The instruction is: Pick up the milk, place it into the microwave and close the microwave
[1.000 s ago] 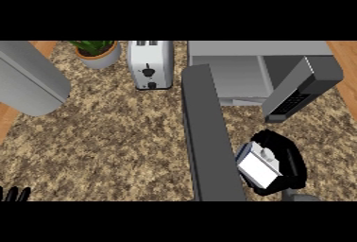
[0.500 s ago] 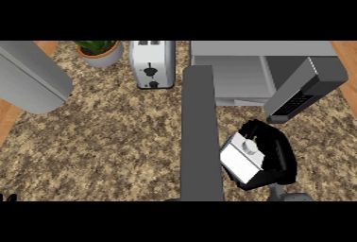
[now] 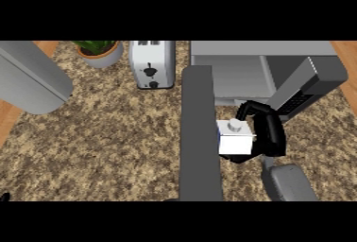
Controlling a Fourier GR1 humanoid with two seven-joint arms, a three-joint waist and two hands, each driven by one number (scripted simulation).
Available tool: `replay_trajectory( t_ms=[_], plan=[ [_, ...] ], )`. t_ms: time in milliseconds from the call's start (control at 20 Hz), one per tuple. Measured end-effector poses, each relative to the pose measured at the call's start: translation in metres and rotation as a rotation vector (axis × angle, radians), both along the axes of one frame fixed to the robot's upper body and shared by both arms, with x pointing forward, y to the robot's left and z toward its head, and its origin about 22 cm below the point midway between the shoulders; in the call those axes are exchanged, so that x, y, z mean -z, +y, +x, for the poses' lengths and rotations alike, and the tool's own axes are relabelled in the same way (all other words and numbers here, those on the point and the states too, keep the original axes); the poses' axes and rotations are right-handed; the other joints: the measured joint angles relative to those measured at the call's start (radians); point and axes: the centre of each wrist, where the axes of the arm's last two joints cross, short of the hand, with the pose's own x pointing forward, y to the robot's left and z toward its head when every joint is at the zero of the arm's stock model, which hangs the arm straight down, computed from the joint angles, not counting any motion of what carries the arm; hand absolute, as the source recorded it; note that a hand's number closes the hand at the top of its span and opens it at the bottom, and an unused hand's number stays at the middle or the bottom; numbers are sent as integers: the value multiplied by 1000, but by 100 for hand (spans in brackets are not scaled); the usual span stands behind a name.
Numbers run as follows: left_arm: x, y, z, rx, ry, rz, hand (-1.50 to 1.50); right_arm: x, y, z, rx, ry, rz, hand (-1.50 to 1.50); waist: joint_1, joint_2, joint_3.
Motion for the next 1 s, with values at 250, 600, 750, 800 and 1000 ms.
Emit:
replay_trajectory(
  t_ms=[250,600,750,800,1000],
  plan=[
    [5,6,2,15,3,-6,-150,12,0,35,70,45,-23,150,8,2,-1],
    [6,17,11,12,10,-3,-150,29,-5,75,120,64,-7,150,19,5,-3],
    [6,23,11,10,9,1,-150,33,-10,87,130,47,-21,150,26,8,-4],
    [7,25,11,14,13,2,-150,34,-7,90,132,36,-27,150,27,8,-4],
    [6,26,14,21,12,-5,-150,41,-4,95,145,-9,-73,150,37,13,-4]
  ],
)
